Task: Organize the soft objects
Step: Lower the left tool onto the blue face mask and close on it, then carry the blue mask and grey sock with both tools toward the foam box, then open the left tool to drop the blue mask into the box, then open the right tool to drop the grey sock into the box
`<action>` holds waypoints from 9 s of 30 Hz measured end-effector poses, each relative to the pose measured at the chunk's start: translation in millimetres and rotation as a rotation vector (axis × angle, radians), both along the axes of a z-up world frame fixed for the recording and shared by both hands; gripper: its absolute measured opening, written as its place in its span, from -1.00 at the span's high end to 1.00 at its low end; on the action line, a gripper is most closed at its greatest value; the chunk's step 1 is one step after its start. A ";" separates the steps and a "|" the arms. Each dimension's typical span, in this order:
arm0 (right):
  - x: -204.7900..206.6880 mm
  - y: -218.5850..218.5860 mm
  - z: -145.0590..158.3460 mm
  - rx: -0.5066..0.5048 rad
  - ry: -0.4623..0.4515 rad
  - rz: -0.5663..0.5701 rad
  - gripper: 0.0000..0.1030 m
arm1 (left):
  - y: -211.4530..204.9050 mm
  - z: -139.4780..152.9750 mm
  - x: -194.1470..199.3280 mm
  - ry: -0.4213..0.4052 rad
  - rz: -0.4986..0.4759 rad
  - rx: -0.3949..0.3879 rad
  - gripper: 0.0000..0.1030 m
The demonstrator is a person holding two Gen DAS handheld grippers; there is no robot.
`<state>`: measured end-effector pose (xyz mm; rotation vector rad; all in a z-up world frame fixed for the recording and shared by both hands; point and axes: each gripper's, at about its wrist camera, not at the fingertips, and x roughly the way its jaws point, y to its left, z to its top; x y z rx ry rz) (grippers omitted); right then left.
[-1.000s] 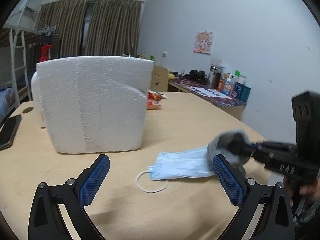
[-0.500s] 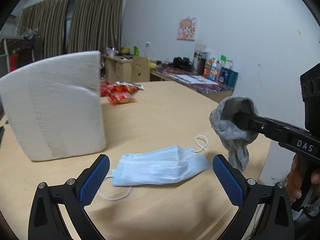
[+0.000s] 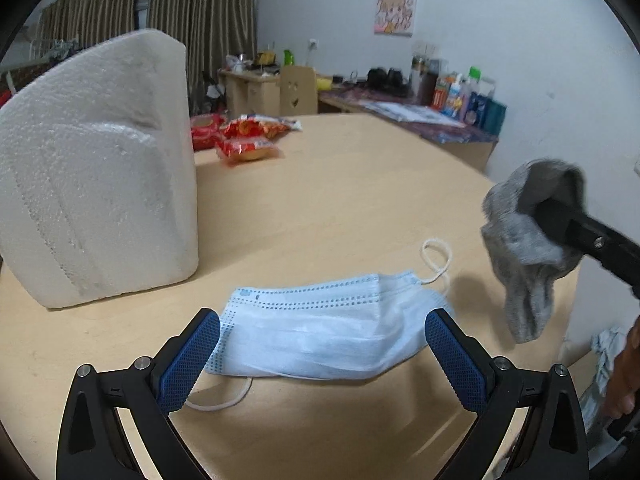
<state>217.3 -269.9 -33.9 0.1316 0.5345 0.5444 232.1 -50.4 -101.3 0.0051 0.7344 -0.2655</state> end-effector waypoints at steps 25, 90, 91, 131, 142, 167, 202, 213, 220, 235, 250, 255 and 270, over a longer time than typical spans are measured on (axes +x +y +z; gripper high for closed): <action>-0.6 -4.4 -2.8 0.011 0.012 -0.008 0.82 | -12.0 -9.8 1.2 0.044 -0.045 0.085 0.61; -65.4 106.8 82.5 0.033 -0.279 0.296 0.82 | 128.3 141.1 -173.4 -0.481 0.306 0.074 0.64; -64.3 110.4 82.1 0.034 -0.278 0.306 0.82 | 130.4 141.3 -174.2 -0.481 0.312 0.074 0.64; -28.7 145.8 120.3 -0.005 -0.309 0.316 0.82 | 158.8 185.4 -119.8 -0.505 0.327 0.045 0.64; -13.4 155.3 125.7 -0.011 -0.311 0.314 0.82 | 164.0 193.2 -94.4 -0.488 0.319 0.049 0.64; 39.8 174.3 129.3 -0.012 -0.262 0.309 0.82 | 180.3 185.4 -0.5 -0.398 0.276 0.011 0.64; 70.1 175.9 120.7 0.021 -0.224 0.310 0.82 | 194.7 159.6 48.5 -0.398 0.337 0.039 -0.94; 71.9 180.7 122.6 0.012 -0.231 0.310 0.82 | 206.2 160.8 35.9 -0.436 0.366 0.094 -0.95; 70.6 196.8 125.4 -0.015 -0.237 0.320 0.82 | 223.8 157.9 27.9 -0.444 0.400 0.071 -0.95; 83.7 227.0 117.5 -0.050 -0.201 0.317 0.82 | 247.7 148.7 21.4 -0.442 0.431 0.057 -0.95; 99.0 229.8 105.9 -0.078 -0.163 0.270 0.82 | 245.9 138.8 6.1 -0.500 0.406 0.031 -0.95; 100.4 227.6 104.4 -0.078 -0.157 0.250 0.82 | 245.6 138.5 4.2 -0.511 0.412 0.006 -0.95; 97.7 229.4 101.6 -0.084 -0.145 0.227 0.75 | 240.7 133.5 9.4 -0.487 0.389 -0.005 -0.95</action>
